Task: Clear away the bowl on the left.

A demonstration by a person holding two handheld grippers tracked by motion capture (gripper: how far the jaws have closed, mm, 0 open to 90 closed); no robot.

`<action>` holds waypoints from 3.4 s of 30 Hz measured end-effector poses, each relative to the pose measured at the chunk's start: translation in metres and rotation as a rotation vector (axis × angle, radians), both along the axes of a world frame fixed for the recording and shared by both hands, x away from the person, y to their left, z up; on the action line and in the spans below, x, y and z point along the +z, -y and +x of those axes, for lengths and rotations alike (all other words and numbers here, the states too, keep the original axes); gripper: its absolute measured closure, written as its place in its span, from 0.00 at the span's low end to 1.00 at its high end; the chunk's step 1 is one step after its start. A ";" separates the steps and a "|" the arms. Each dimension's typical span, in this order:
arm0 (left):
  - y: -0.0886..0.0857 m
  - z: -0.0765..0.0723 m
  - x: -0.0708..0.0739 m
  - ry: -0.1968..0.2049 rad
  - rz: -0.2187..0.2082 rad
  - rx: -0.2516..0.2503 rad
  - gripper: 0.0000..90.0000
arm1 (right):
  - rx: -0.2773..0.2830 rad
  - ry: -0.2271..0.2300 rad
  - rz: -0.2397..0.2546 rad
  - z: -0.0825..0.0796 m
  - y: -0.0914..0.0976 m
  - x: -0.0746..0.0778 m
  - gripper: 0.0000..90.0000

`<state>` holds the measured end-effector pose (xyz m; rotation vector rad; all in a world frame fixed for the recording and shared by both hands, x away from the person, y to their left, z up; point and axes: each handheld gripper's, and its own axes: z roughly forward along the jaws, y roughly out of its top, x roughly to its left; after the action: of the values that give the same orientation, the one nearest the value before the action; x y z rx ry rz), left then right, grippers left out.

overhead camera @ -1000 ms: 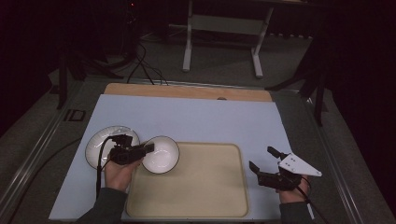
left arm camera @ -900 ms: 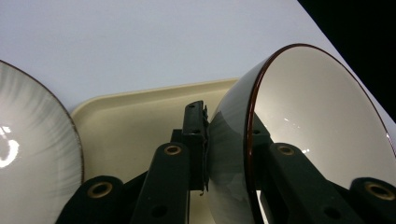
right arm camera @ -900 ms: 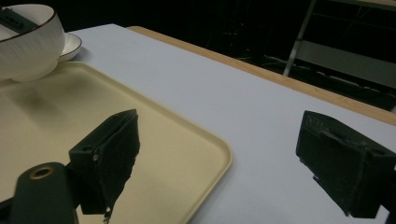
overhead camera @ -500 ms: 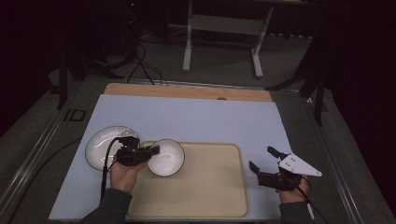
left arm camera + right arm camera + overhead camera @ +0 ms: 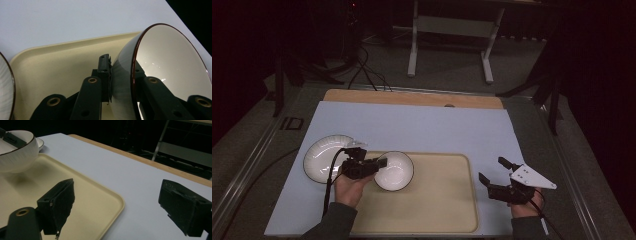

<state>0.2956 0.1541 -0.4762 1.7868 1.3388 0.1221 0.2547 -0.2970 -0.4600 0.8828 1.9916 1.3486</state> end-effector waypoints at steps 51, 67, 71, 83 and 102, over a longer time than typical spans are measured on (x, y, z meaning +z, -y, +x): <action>0.028 0.003 -0.019 -0.046 0.050 -0.053 0.87 | 0.001 0.000 0.003 -0.001 0.000 0.000 0.15; 0.035 0.007 -0.031 -0.076 0.059 -0.057 0.87 | 0.005 0.001 0.002 -0.001 0.000 0.000 0.15; 0.036 0.008 -0.032 -0.075 0.055 -0.057 0.87 | 0.004 0.001 0.002 -0.001 0.000 0.000 0.15; 0.037 0.011 -0.039 -0.064 0.085 -0.048 0.88 | 0.006 0.001 0.001 -0.001 0.000 0.000 0.15; 0.034 0.011 -0.039 -0.053 0.088 -0.030 0.66 | 0.006 0.003 0.002 -0.001 0.000 0.000 0.15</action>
<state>0.3062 0.1198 -0.5149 1.8948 1.3621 0.1194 0.2537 -0.2968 -0.4595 0.8760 1.9927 1.3540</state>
